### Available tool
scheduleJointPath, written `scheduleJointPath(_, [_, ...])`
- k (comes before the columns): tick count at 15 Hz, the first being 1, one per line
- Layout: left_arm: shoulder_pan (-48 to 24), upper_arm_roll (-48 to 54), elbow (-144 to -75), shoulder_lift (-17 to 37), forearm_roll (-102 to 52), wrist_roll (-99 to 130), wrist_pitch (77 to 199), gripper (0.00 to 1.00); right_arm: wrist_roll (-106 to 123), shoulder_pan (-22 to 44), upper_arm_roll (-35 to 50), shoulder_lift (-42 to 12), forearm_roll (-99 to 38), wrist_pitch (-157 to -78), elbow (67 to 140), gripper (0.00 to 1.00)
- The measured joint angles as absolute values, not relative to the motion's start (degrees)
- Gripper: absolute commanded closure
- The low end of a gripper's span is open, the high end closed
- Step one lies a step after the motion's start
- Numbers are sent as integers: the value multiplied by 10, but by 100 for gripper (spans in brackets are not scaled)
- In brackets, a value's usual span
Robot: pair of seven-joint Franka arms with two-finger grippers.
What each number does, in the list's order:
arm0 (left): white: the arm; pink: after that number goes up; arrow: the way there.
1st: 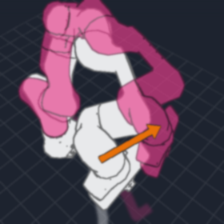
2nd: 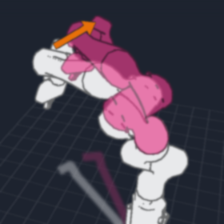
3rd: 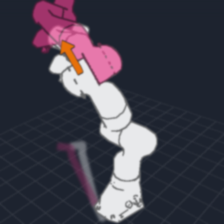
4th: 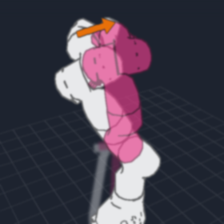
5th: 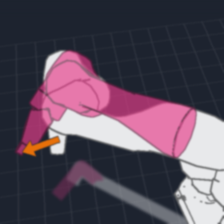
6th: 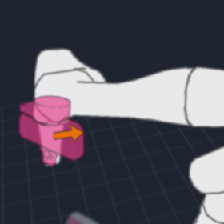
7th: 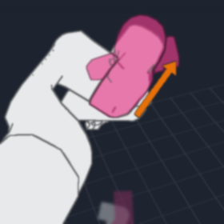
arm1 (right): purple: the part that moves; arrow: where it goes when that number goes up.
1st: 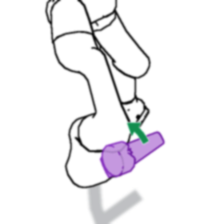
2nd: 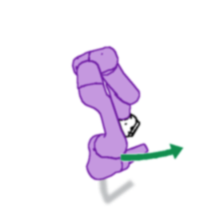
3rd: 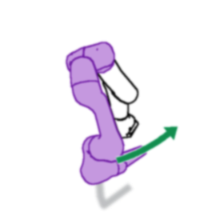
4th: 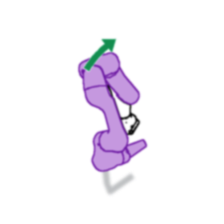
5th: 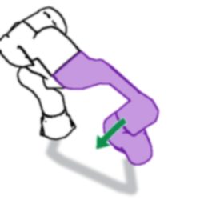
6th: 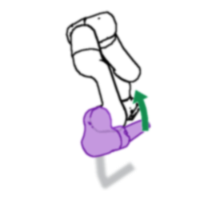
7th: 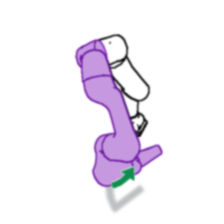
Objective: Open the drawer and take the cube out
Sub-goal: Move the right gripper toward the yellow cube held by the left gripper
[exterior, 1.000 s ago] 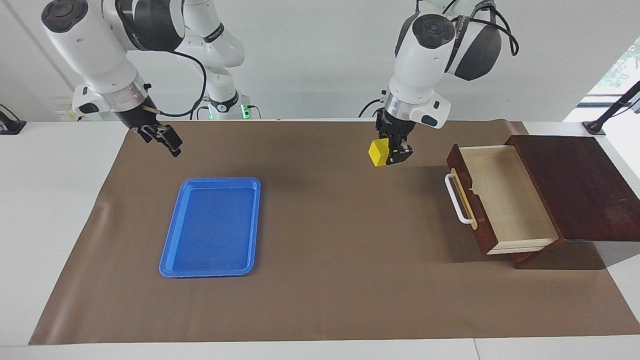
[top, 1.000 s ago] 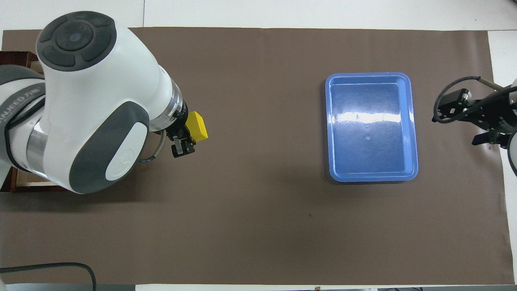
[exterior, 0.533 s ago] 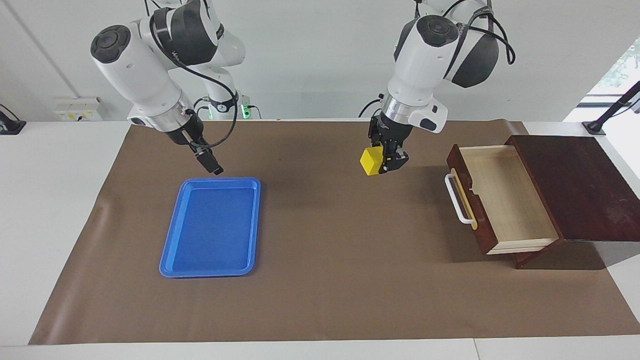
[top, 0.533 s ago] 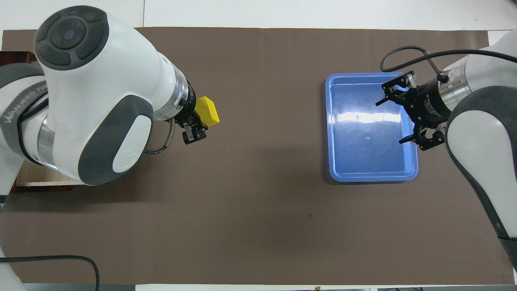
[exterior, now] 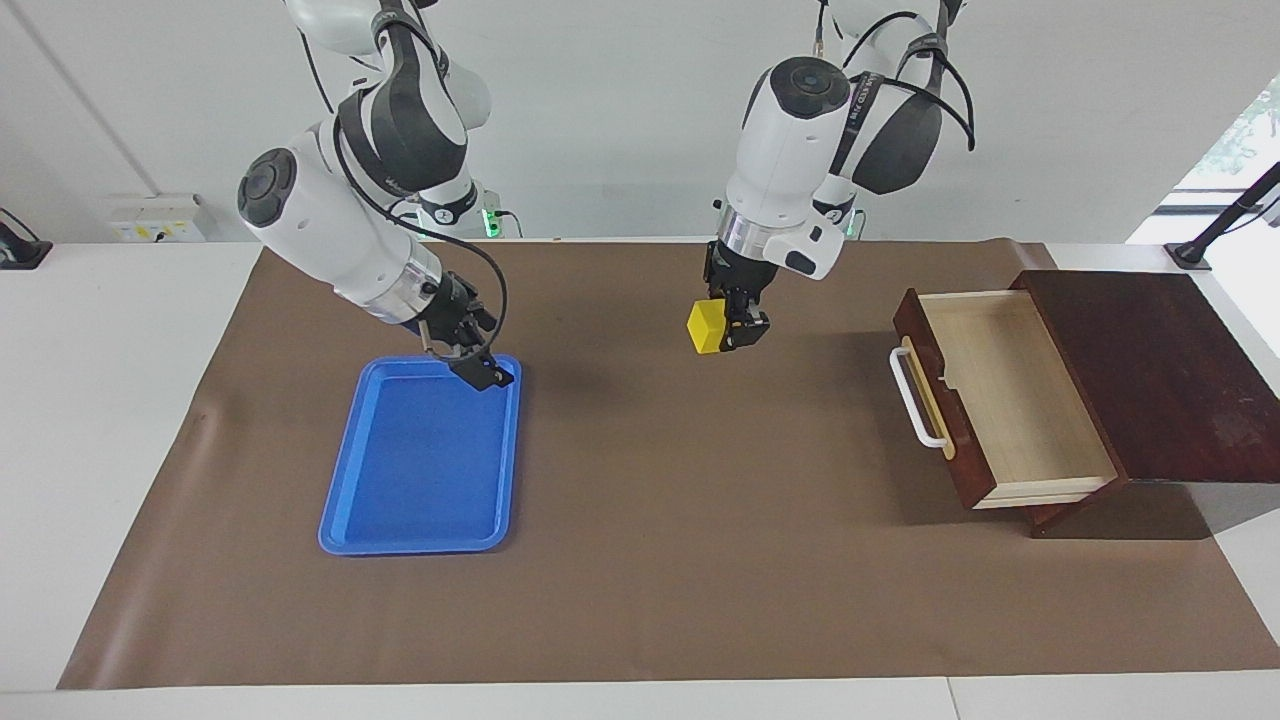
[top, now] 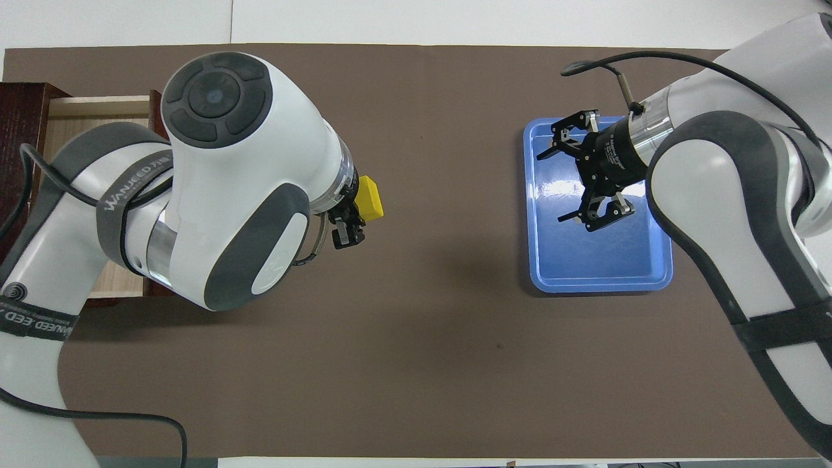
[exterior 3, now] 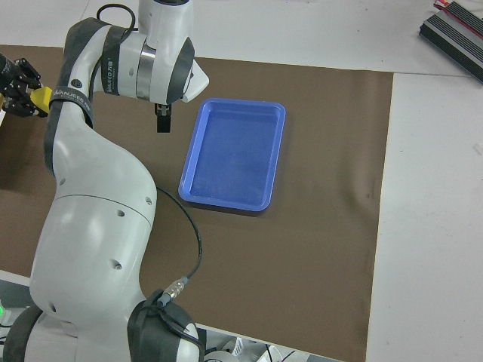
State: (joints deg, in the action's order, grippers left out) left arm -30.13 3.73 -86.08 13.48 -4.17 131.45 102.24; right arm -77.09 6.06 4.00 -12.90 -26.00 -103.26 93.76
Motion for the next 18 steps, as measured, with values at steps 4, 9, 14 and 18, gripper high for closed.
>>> scheduleJointPath(4, [-317, 37, -873, 146, -38, 1315, 1041, 100, -787, 82, 40, -155, -305, -1061, 931, 0])
scheduleJointPath(9, [-318, 35, -875, 146, -37, 1315, 1043, 100, -839, 128, 40, -221, -321, -1080, 869, 0])
scheduleJointPath(14, [-318, 35, -881, 146, -37, 1315, 1050, 100, -877, 181, 39, -255, -321, -1081, 833, 0])
scheduleJointPath(18, [-318, 35, -882, 146, -37, 1315, 1052, 100, -881, 199, 39, -254, -321, -1080, 824, 0])
